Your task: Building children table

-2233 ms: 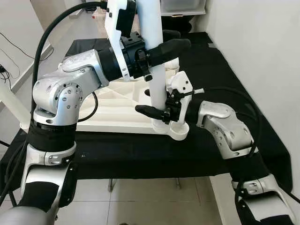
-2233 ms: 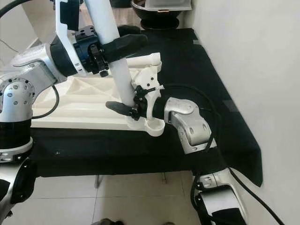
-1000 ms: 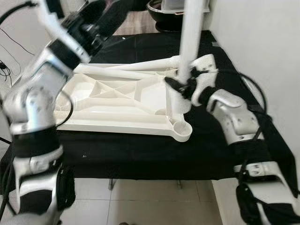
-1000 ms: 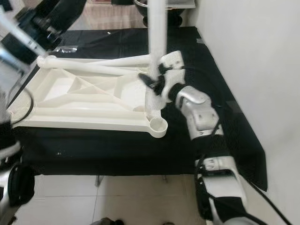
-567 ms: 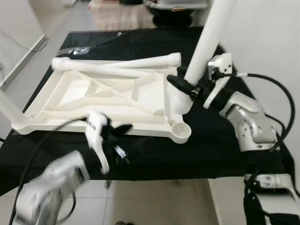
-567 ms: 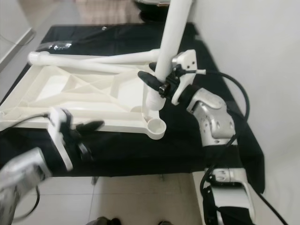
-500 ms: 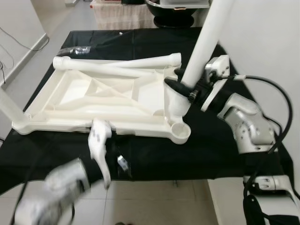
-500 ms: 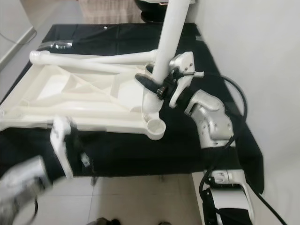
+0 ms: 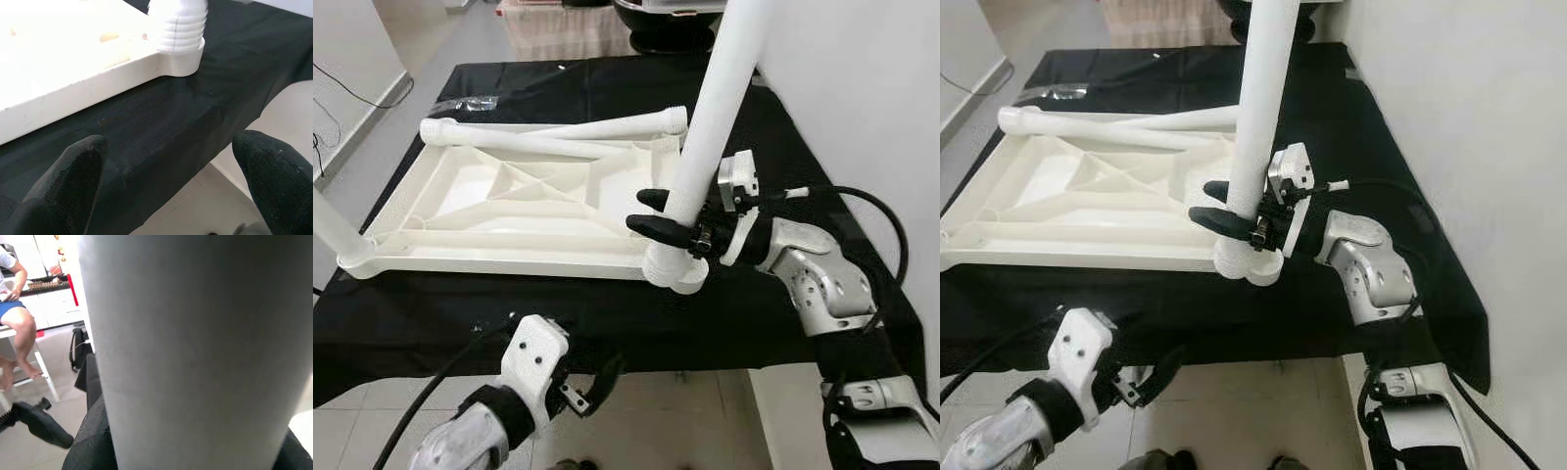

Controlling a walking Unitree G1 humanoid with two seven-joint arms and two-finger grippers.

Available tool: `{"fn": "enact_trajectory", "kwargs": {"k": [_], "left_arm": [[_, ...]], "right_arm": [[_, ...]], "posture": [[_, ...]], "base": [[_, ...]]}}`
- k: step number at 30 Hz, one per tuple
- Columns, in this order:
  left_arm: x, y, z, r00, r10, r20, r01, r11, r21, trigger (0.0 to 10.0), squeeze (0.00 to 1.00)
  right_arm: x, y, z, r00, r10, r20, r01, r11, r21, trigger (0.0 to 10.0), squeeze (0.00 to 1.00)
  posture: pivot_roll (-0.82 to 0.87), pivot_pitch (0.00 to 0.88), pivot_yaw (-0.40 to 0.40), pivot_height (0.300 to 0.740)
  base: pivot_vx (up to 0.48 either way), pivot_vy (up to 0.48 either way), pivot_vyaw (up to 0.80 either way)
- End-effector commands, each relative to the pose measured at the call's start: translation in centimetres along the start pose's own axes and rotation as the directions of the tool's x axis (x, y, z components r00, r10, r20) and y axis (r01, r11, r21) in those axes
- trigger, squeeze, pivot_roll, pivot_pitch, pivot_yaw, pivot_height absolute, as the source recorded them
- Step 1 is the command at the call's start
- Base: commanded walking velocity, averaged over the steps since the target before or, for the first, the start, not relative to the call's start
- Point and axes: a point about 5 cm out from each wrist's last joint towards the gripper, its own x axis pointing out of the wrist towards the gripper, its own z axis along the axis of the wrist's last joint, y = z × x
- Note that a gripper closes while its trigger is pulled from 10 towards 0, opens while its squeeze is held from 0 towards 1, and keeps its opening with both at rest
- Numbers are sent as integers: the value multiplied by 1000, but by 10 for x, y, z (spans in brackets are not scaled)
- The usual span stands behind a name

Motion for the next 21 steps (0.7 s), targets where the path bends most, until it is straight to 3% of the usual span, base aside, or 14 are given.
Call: {"fn": "enact_trajectory", "kwargs": {"k": [1, 8, 21], "left_arm": [[-3, 0, 2, 1000, 25, 9, -25, 998, 51, 10000, 0], [-10, -7, 2, 999, 30, 26, -33, 995, 95, 10000, 0], [-21, -14, 3, 999, 9, 39, -13, 995, 96, 10000, 0]], "right_arm": [[5, -1, 3, 1000, 16, 10, -16, 1000, -20, 10000, 0], [-2, -5, 6, 999, 37, 1, -37, 999, -21, 10000, 0], [-22, -7, 20, 995, 95, -13, -96, 993, -71, 10000, 0]], "posture": [[16, 276, 23, 740], [19, 319, 32, 740], [23, 357, 53, 740]], "base": [[0, 0, 0], [0, 0, 0], [0, 0, 0]]}}
